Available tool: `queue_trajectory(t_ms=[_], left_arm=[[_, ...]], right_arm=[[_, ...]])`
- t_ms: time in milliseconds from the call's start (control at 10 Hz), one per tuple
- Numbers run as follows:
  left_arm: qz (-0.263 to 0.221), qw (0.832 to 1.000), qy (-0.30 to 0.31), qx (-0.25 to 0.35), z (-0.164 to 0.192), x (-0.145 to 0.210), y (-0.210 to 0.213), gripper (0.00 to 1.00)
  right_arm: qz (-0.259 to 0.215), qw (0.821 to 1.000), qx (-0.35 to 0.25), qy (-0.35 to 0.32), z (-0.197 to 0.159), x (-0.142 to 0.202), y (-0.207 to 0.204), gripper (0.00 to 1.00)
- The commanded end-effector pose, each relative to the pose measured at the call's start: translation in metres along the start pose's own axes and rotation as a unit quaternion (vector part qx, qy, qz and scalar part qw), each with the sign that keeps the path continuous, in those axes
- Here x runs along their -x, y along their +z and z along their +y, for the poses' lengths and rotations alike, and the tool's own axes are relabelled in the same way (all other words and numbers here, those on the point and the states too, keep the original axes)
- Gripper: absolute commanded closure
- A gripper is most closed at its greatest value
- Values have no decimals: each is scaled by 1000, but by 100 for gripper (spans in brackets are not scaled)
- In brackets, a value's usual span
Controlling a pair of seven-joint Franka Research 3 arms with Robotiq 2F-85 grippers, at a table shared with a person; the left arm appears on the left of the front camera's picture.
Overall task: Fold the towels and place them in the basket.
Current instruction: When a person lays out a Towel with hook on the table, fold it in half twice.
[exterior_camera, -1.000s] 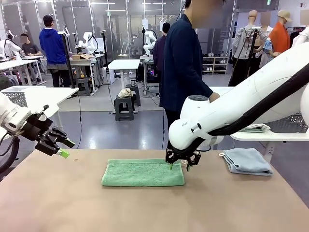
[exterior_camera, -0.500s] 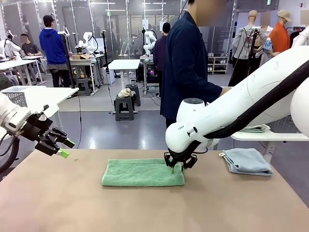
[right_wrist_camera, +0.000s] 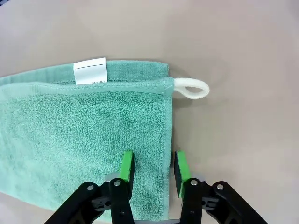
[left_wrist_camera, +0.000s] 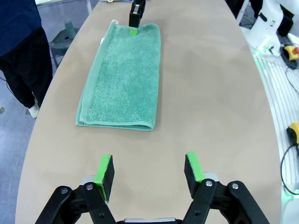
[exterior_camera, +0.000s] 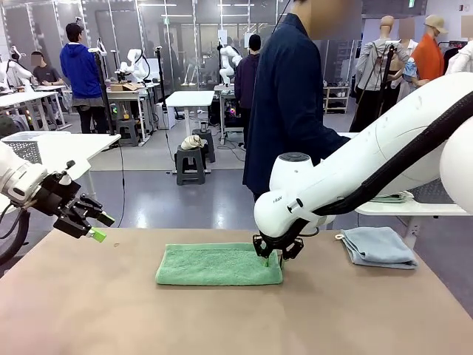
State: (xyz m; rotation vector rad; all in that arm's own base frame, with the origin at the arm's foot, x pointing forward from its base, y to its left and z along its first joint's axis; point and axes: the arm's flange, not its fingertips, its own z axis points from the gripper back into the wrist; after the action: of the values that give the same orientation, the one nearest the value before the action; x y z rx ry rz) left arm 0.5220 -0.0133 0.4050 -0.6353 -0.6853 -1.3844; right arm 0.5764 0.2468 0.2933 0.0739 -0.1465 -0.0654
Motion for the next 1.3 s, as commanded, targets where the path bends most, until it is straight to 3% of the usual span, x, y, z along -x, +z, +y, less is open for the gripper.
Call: queue_trajectory(t_ms=[0,100,200,300,400,500,600,700,800,1200], left_arm=[[3,1000,-1,-3,0,-2,0,23],[3,1000,-1,-3,0,-2,0,23],[3,1000,-1,-3,0,-2,0,23],[3,1000,-1,-3,0,-2,0,23],[3,1000,-1,-3,0,-2,0,23],[3,1000,-1,-3,0,-2,0,23],[3,1000,-1,-3,0,-2,0,23],[3,1000,-1,-3,0,-2,0,23],[3,1000,-1,-3,0,-2,0,23],[3,1000,-1,-3,0,-2,0,23]], right_arm=[[-7,1000,20,-17,7,-4,-2,55],[-6,1000,20,-15,7,-4,-4,55],[-7,1000,19,-13,7,-3,-5,75],[-7,1000,20,-13,7,-3,-5,75],[-6,1000,21,-13,7,-3,-4,95],[-8,1000,24,-13,6,-3,-4,79],[-12,999,27,-13,5,-3,-5,100],[-12,999,27,-11,3,-2,-6,92],[-8,1000,27,-7,-2,-3,-7,100],[-11,1000,29,-5,-39,-3,4,100]])
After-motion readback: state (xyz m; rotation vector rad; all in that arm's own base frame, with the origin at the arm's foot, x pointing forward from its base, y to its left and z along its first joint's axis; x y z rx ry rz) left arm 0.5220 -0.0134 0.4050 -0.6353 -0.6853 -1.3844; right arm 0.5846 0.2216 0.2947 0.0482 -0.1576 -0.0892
